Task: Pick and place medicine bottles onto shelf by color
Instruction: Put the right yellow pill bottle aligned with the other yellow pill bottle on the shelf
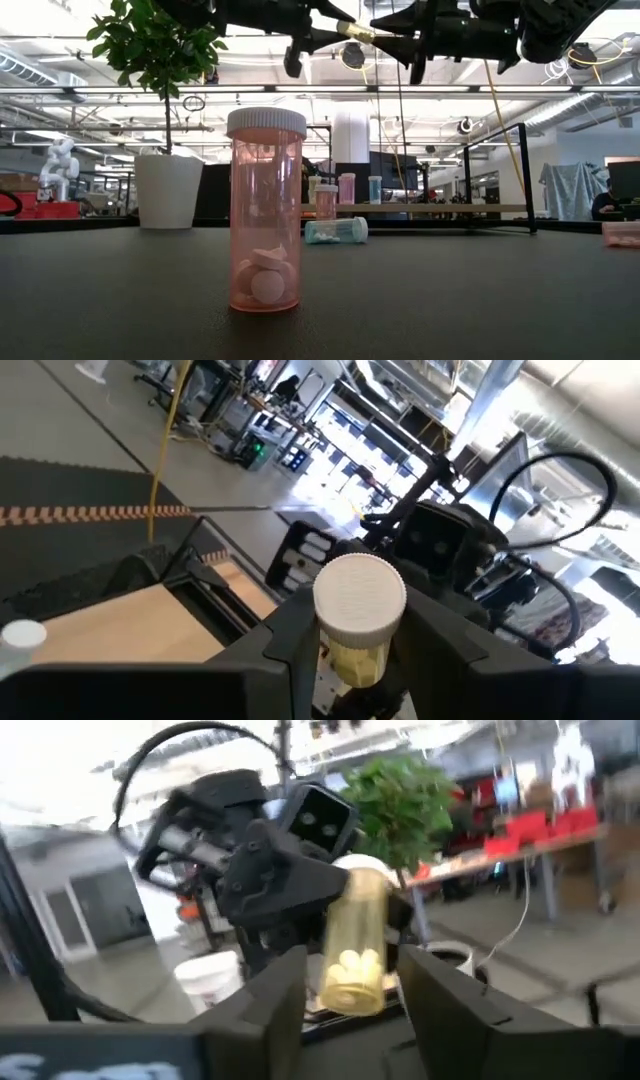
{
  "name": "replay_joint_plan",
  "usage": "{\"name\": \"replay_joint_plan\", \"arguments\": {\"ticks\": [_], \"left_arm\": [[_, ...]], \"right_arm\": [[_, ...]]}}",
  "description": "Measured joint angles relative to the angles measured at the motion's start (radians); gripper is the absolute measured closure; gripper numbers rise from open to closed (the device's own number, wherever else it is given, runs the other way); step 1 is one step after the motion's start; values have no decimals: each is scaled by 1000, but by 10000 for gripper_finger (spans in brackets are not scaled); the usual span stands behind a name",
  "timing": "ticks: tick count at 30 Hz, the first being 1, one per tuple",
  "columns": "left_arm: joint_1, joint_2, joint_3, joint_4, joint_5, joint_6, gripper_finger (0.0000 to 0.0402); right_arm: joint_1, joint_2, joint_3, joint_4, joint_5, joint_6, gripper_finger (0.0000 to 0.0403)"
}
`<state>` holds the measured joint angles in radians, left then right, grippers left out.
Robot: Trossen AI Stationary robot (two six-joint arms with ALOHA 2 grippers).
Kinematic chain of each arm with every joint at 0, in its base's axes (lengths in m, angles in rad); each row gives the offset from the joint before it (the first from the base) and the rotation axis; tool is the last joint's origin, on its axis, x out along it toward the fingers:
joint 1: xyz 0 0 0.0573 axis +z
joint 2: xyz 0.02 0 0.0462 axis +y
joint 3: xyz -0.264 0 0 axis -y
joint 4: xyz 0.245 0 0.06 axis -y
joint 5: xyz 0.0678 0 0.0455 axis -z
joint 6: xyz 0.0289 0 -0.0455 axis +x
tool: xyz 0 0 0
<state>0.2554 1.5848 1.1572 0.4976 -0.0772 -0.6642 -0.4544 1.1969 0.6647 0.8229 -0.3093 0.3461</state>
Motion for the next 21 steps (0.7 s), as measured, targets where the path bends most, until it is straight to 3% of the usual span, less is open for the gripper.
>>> {"name": "replay_joint_plan", "arguments": {"ticks": [9,21], "left_arm": [[0,0,0,11,-3,-130,284],[0,0,0,6,-22,-173,284]], "right_arm": [[40,11,0,-3,101,-229,188],[44,19,0,14,122,-263,218]]}}
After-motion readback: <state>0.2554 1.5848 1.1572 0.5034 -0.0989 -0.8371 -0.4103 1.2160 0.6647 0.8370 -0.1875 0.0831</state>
